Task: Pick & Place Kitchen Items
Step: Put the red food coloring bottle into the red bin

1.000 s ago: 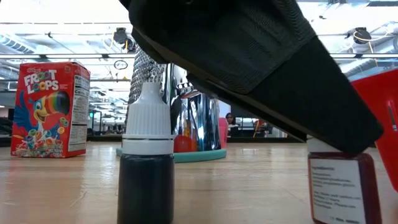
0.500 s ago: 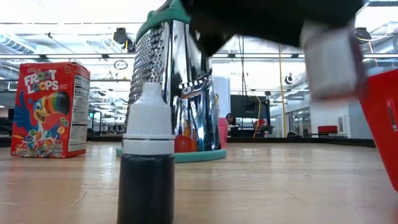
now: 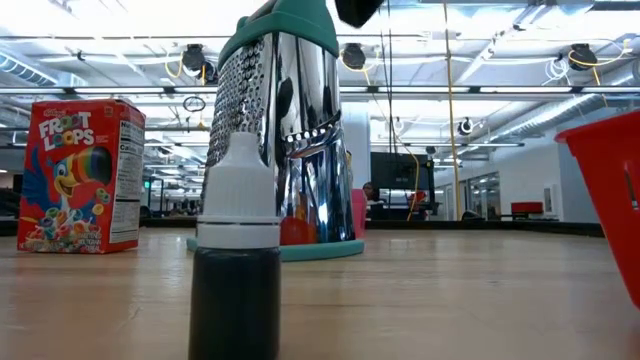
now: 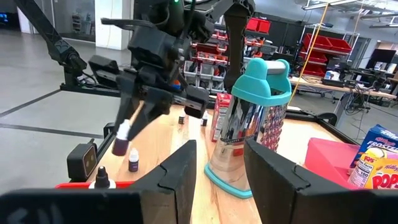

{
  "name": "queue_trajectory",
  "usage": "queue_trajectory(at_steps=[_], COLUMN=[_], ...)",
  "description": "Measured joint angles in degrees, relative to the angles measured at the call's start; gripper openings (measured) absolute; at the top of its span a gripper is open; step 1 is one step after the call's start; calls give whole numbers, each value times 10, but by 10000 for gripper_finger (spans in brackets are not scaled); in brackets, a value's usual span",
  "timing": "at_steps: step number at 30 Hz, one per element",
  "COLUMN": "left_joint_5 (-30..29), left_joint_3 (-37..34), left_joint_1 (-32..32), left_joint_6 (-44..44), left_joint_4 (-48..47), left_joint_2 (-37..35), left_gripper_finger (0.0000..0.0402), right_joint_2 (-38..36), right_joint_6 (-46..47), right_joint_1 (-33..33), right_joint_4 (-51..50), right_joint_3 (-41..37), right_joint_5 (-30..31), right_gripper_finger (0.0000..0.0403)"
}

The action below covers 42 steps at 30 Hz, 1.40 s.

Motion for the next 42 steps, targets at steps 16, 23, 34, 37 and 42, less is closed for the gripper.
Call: queue_trajectory(at_steps=[16, 23, 34, 37, 42], left_joint_5=[12, 18, 27, 29, 29], left_joint_3=[0, 1, 0, 0, 0], left_joint_1=[21, 21, 29, 30, 30], left_joint_6=[-6, -1, -9, -11, -12], left_joint_4=[43, 84, 86, 78, 87], left_joint_2=[18, 27, 52, 52, 52], left_gripper_finger=[40, 45, 53, 57, 59], right_joint_2=[0, 0, 0, 0, 0], right_joint_6=[0, 0, 4, 4, 4], right_joint_1=[0, 0, 0, 0, 0], right_joint_4=[0, 0, -5, -4, -5], right_joint_3=[0, 0, 0, 0, 0], right_joint_5=[0, 0, 0, 0, 0], right_gripper_finger=[125, 125, 125, 125, 125])
